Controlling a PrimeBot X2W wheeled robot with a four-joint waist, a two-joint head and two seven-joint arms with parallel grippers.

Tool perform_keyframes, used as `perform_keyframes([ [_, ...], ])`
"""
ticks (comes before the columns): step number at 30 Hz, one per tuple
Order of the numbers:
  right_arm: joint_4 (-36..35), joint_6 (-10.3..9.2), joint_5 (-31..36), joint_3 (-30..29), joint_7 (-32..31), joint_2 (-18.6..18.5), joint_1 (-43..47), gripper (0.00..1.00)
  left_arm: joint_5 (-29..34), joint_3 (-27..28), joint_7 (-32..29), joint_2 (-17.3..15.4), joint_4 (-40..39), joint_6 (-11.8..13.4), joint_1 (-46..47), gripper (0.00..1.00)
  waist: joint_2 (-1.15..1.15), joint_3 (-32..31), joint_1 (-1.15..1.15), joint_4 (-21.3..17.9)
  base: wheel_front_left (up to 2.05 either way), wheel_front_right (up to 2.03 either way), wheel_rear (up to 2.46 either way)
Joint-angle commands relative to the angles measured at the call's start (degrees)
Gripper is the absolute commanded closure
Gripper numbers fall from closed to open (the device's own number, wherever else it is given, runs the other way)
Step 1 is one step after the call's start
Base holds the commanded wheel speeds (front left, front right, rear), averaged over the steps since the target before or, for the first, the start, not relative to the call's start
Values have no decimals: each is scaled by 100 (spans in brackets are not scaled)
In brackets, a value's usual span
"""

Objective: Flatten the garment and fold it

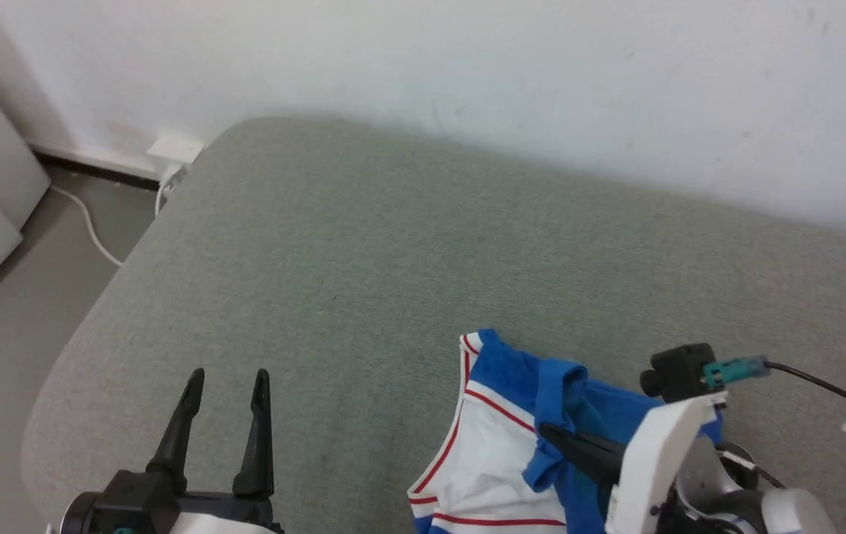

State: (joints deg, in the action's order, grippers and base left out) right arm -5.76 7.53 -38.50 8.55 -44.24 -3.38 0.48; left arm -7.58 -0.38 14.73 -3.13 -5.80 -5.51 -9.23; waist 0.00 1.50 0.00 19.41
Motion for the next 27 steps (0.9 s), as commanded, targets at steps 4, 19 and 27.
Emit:
perform_keyframes([
  [4,394,-4,17,187,176,39,-363,100,-60,-36,27,25,31,-30,135,0,0,149,0,286,0,0,0],
  [19,1951,-4,-489,892,1169,49,-1155,0,-157,-134,27,25,93,-13,245,0,0,337,0,560,0,0,0],
  [27,2133,-4,-234,965,1665,-26,-1386,0,-151,-140,27,25,148,-12,211,0,0,191,0,365,0,0,0],
])
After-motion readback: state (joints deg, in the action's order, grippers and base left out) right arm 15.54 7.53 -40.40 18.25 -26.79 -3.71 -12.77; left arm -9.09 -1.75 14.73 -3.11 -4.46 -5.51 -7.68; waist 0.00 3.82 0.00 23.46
